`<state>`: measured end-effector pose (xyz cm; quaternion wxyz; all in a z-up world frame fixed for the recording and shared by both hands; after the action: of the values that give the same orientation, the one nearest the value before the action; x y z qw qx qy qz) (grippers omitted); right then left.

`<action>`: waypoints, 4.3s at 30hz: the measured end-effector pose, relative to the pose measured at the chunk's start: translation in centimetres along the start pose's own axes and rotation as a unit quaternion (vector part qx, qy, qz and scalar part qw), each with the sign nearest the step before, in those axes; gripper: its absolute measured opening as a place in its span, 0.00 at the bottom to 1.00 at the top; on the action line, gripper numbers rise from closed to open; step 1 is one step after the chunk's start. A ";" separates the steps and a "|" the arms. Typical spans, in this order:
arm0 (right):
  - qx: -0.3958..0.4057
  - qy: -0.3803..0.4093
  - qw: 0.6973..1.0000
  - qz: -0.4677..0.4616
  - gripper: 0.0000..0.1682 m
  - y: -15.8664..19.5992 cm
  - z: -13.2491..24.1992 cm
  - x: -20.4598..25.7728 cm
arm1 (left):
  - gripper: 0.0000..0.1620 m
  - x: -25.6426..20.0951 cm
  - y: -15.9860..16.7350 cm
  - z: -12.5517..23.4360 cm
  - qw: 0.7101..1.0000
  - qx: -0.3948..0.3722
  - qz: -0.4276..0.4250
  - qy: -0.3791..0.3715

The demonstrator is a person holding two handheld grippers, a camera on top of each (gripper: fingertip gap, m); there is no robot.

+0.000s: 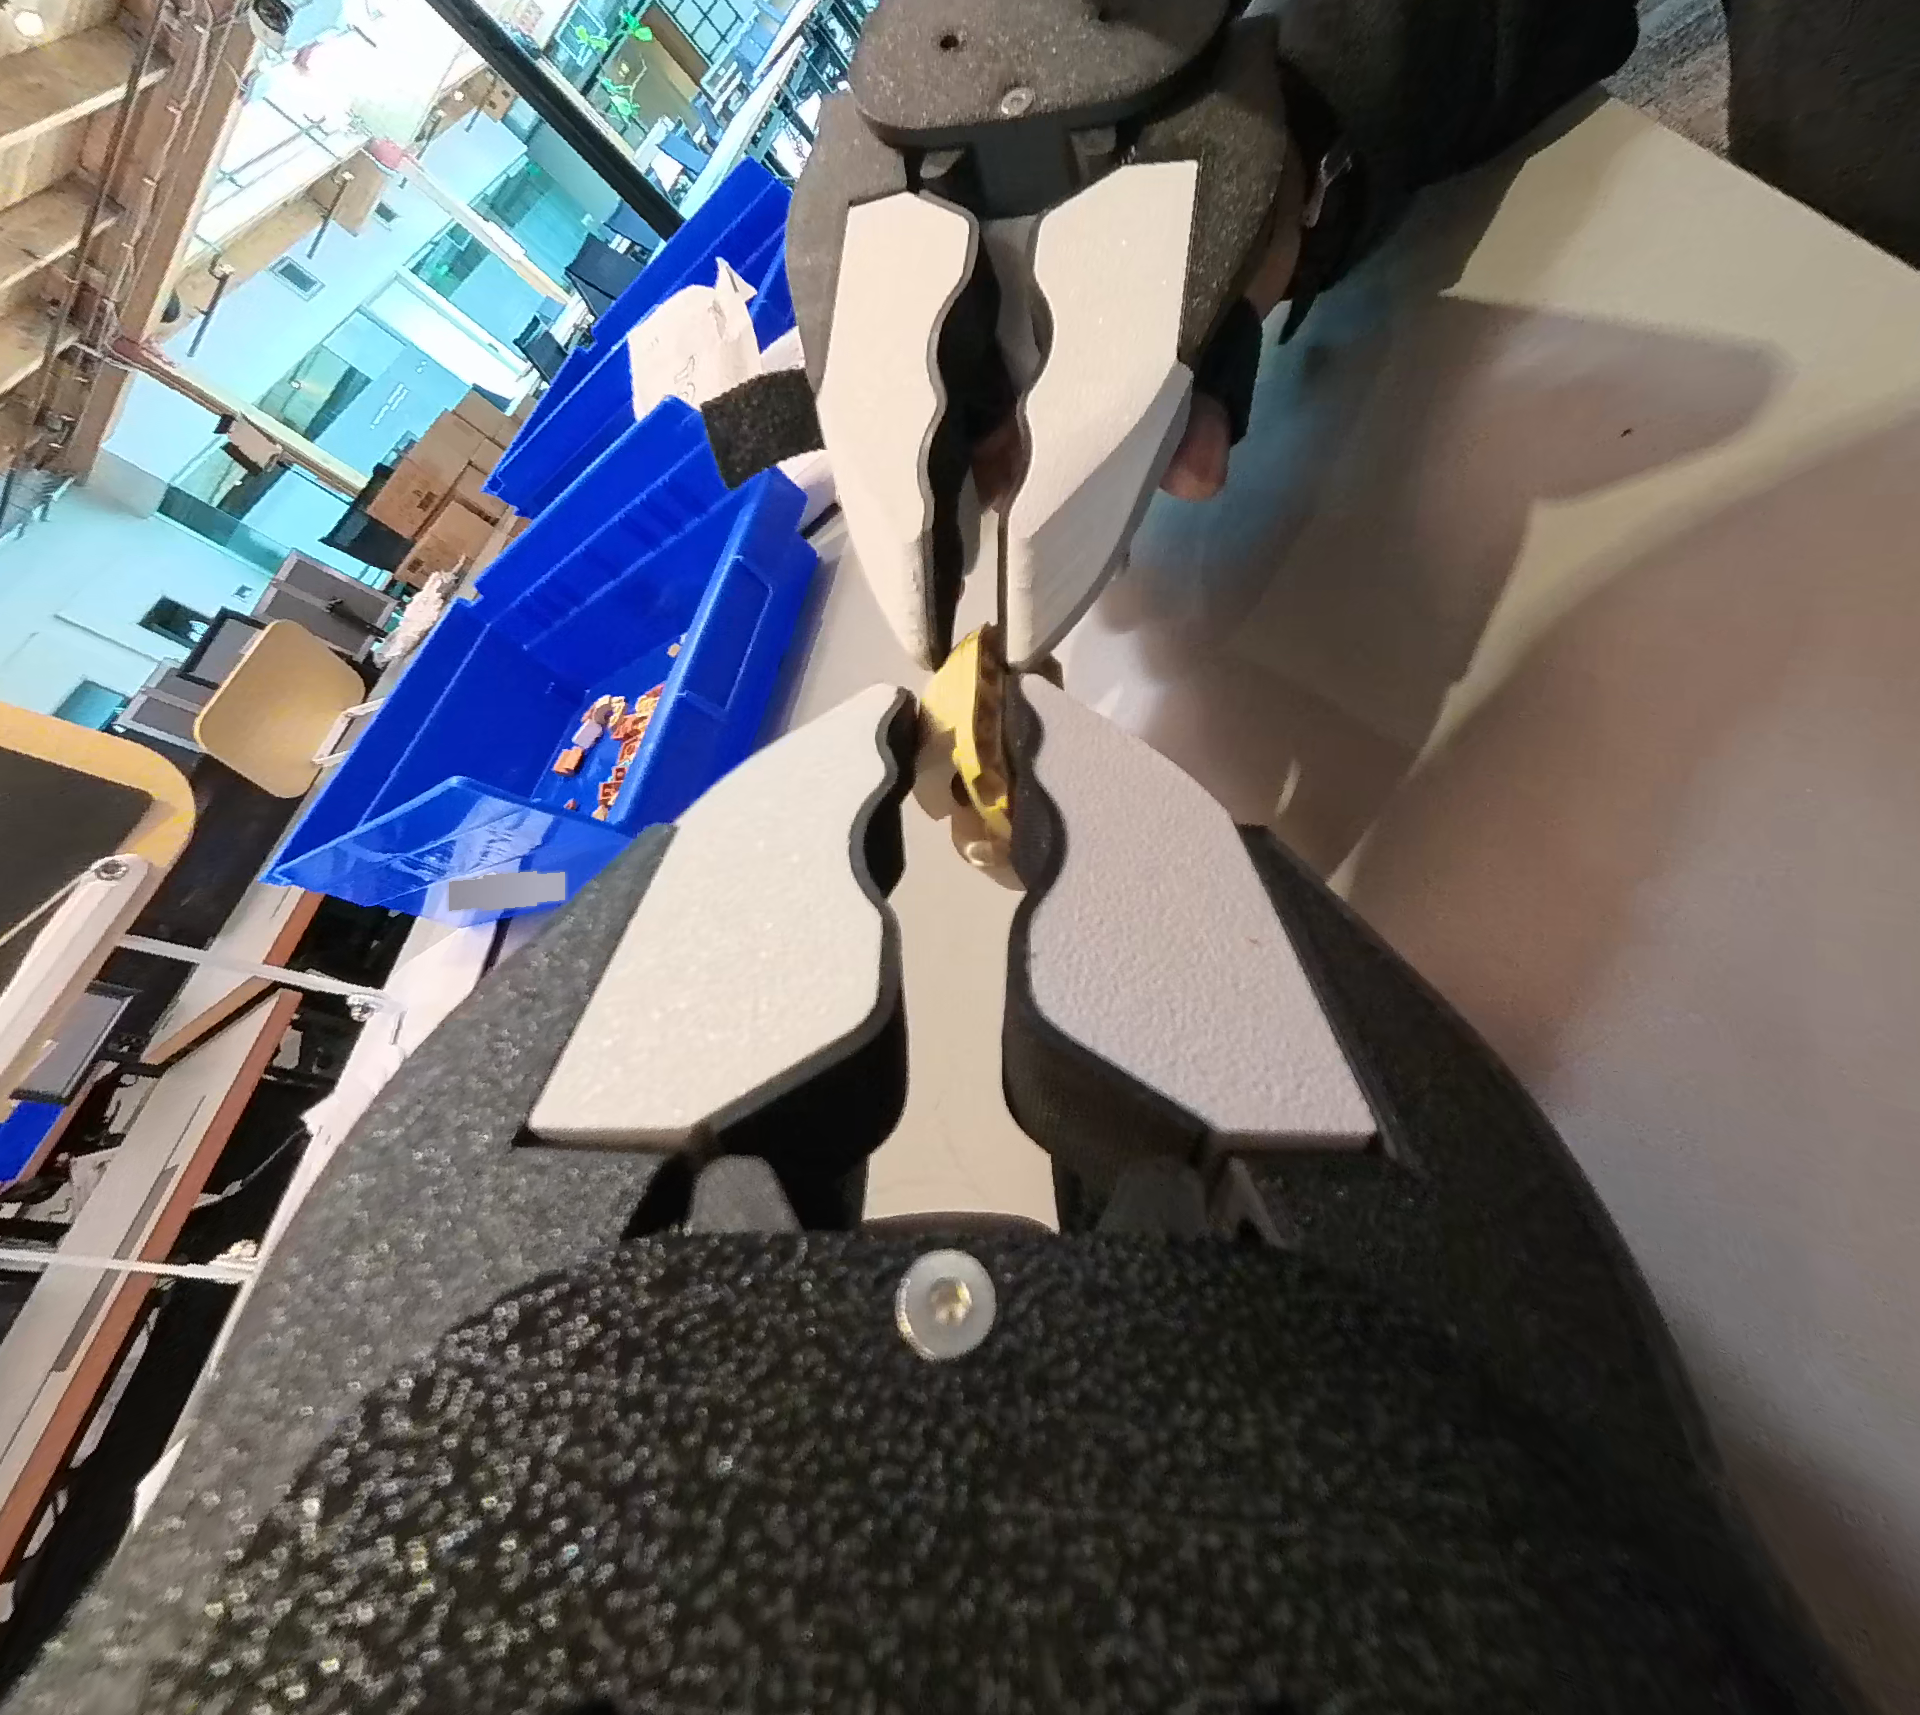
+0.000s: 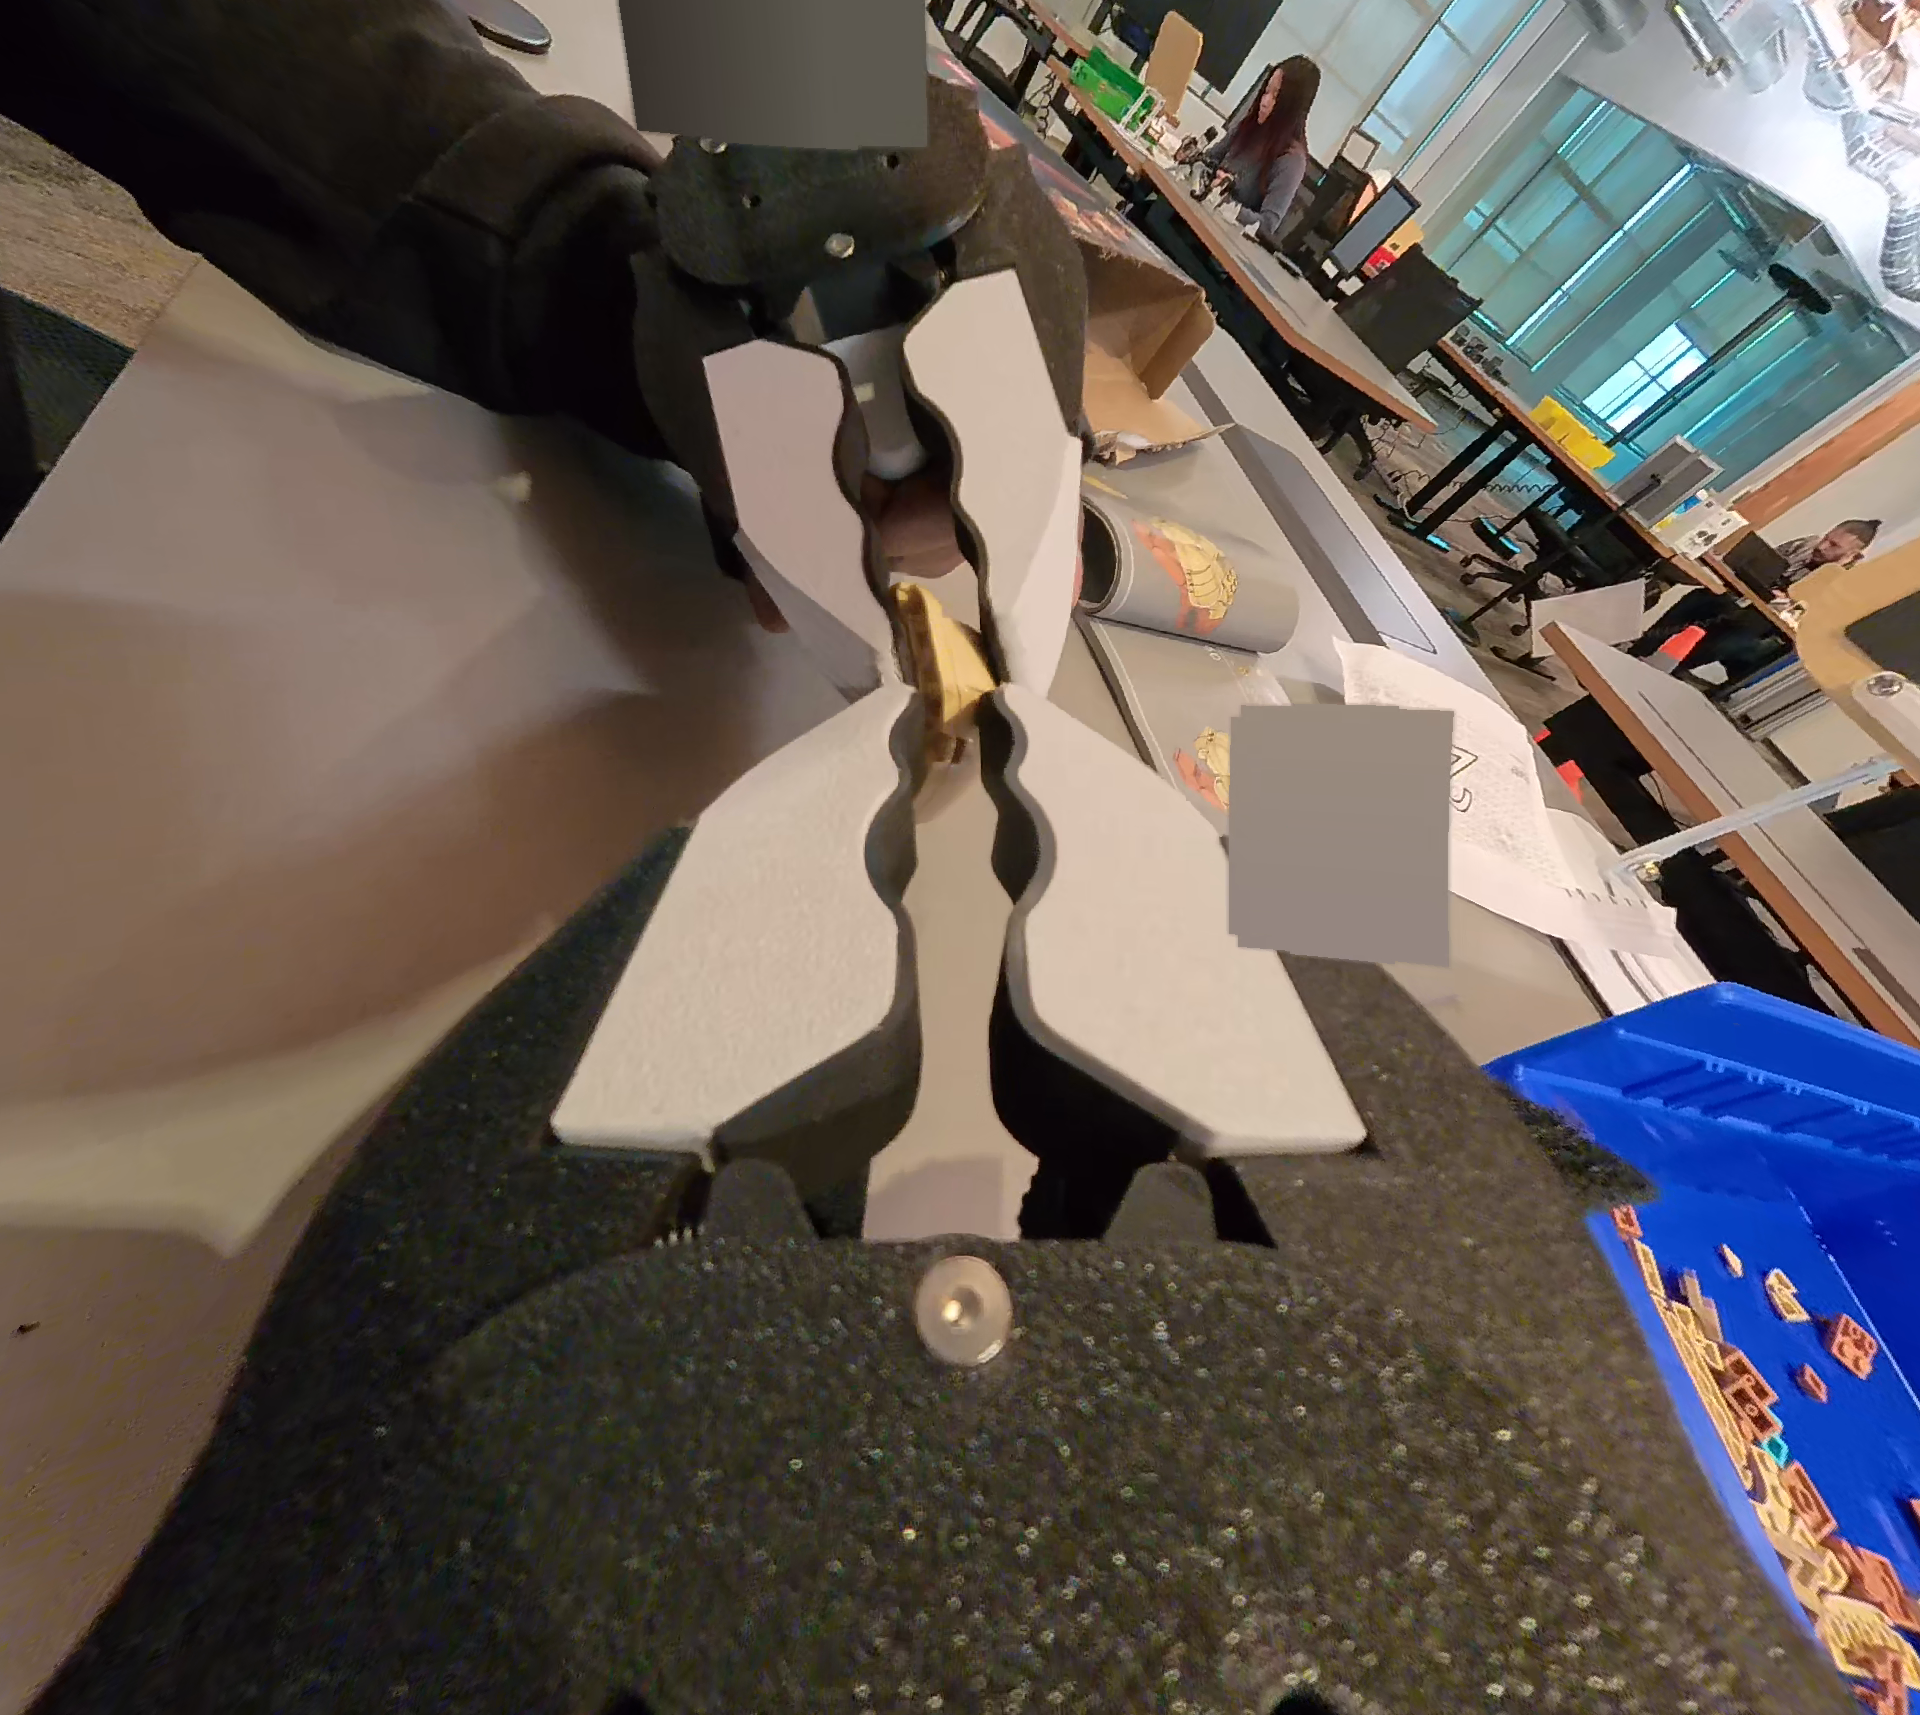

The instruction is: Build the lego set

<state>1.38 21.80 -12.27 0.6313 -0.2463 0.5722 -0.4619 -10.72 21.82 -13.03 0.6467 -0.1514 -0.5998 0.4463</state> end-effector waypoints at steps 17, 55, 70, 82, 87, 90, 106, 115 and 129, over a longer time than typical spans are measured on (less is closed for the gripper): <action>-0.020 -0.022 0.996 -0.087 0.17 0.7 -0.4 -0.8 | 0.10 0.6 0.3 0.2 0.999 -0.019 -0.016 -0.031; -0.045 0.020 0.998 -0.045 0.12 0.0 0.1 -1.0 | 0.12 1.4 1.1 0.3 0.994 -0.057 0.098 -0.008; -0.049 0.037 0.998 -0.029 0.08 -0.3 0.2 -1.0 | 0.12 1.3 0.8 -0.2 0.991 -0.065 0.116 -0.013; -0.032 0.049 0.998 -0.007 0.08 -0.3 0.2 -0.8 | 0.12 1.2 0.9 -0.2 0.992 -0.052 0.111 -0.016; -0.027 0.047 0.999 -0.003 0.08 -0.3 0.3 -0.8 | 0.12 1.1 0.8 -0.2 0.993 -0.049 0.108 -0.016; -0.023 0.043 0.999 0.000 0.08 -0.3 0.3 -0.8 | 0.12 1.1 0.9 -0.3 0.993 -0.046 0.107 -0.015; -0.015 0.055 0.998 0.010 0.14 0.1 -0.1 -0.7 | 0.12 1.0 1.4 -0.7 0.997 0.012 0.077 -0.018; -0.021 0.046 0.999 0.002 0.06 0.0 0.0 -0.6 | 0.12 0.8 1.0 -0.8 0.998 0.021 0.054 -0.025; -0.044 0.051 0.998 -0.003 0.02 -0.6 0.4 -0.5 | 0.12 1.1 1.5 -1.2 0.996 0.045 0.067 -0.034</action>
<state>1.62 21.88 -11.47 0.5887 -0.2516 0.6226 -0.4501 -10.40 23.88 -13.70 0.6007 -0.1471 -0.5892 0.5200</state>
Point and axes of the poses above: each gripper's, where its closed fingertips meet, z back along the fingers, y out of its underside, x = y × z across the jaws, the point moved 7 cm from there along z, back along the fingers
